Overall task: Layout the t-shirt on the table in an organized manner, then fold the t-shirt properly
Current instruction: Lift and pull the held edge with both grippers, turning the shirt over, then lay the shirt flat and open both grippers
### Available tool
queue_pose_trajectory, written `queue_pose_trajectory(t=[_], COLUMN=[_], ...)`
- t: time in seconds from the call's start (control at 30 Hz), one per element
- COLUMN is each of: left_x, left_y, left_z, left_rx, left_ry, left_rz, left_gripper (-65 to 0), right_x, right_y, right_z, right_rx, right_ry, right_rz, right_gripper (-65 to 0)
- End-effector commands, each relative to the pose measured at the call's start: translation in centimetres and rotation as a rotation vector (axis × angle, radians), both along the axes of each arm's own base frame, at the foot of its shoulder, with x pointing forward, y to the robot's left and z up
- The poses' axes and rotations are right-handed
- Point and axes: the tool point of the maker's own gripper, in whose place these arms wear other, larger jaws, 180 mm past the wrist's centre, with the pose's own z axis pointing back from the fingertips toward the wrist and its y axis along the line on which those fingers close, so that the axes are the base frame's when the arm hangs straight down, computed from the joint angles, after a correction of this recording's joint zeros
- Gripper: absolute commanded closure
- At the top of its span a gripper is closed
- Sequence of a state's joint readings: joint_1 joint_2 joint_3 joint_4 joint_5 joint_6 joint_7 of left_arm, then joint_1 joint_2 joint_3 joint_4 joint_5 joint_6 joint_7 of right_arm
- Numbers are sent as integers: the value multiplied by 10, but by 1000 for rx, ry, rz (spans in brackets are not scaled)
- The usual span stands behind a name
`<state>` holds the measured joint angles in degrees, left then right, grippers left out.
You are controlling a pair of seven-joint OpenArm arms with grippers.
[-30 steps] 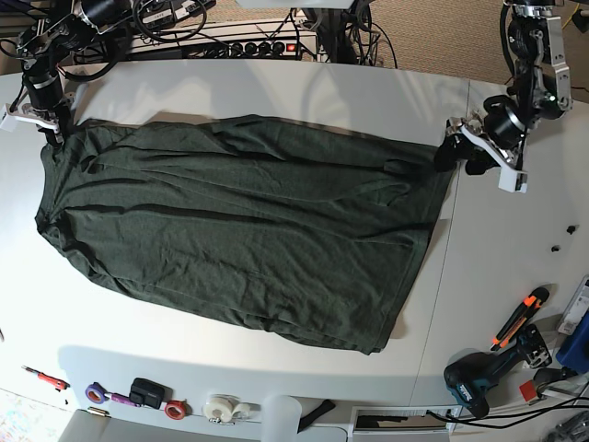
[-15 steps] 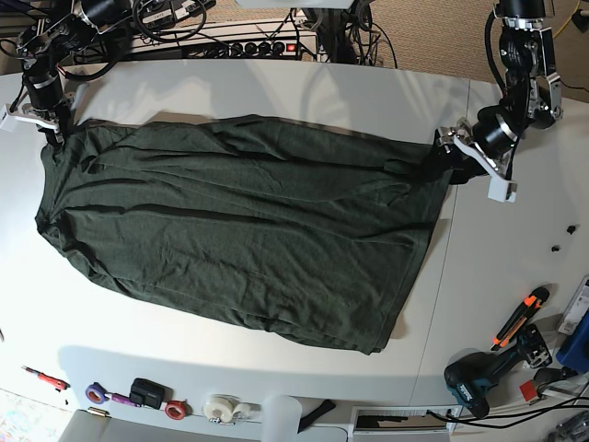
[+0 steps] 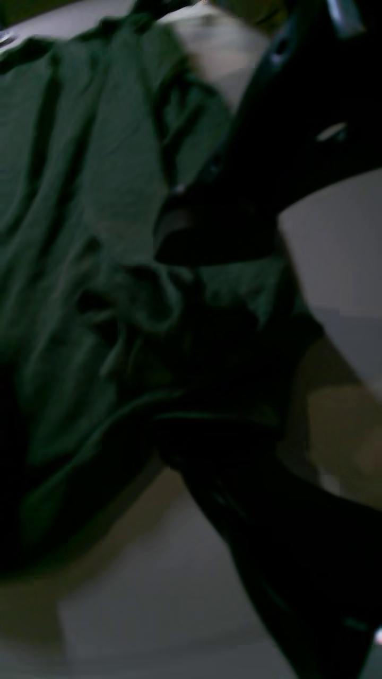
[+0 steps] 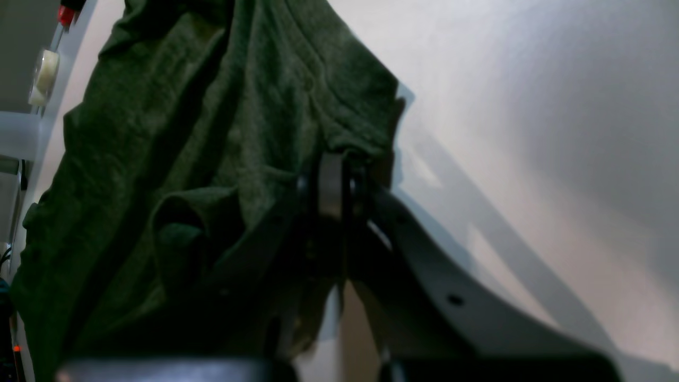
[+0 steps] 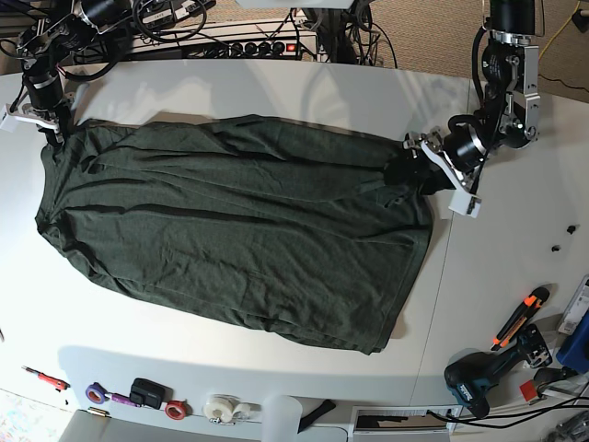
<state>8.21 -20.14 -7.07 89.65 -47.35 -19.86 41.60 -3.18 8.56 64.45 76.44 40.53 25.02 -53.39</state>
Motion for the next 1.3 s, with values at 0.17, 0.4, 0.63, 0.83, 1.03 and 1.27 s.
queue_pose_trajectory(t=[0.17,0.4,0.63,0.83,1.03,1.27], left_x=[11,5,-11,-29,-47,-74], left_y=[11,7,17,43,59,61], left_z=[5,5,0,-6,-1,-12], left_rx=[70,77,81,71,6,-27], left_ry=[-28,-36,20,53,71,138], left_rz=[3,-60,-105,-38,-3,8], left_gripper=[-81,0,0,0,0,0], right_x=[-2,0,-18,-39,-53,-62], right_y=[-4,-4,-12,-16,-17,-16], right_z=[2,8,28,48,50,46], right_rx=[-15,-46,-144,-251,-283,-280], right_ry=[25,28,76,132,178,208], right_rz=[8,73,106,135,148,154], right_gripper=[0,0,0,0,0,0])
